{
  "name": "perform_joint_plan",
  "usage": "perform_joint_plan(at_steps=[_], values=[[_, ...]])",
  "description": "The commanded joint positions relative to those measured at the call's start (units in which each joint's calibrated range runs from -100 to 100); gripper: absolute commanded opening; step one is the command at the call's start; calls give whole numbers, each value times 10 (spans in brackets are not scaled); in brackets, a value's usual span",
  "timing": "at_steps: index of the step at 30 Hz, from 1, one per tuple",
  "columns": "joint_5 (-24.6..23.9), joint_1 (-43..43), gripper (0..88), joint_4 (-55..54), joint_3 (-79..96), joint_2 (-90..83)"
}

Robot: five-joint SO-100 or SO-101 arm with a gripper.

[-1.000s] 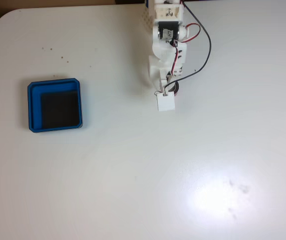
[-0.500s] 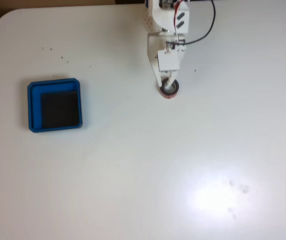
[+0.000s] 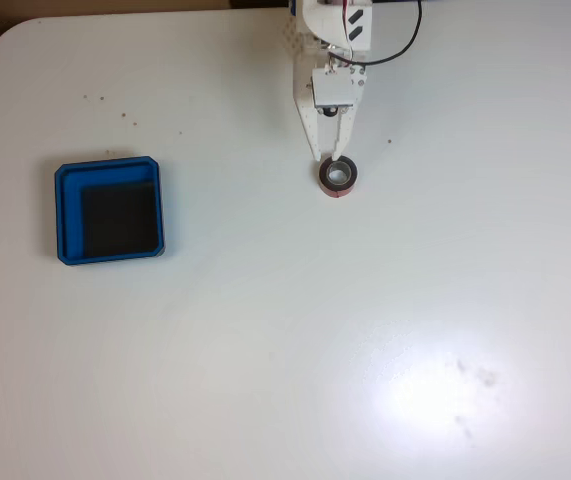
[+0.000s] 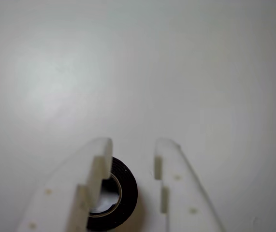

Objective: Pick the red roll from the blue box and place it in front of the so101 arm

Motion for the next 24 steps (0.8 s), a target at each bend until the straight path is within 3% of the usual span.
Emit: perform_joint_plan(at_steps=[1,15,24], values=[[3,-13,74,-9,47,-41],[2,-19,74,-90,173,-39],[3,-43,74,-87,175,-36]])
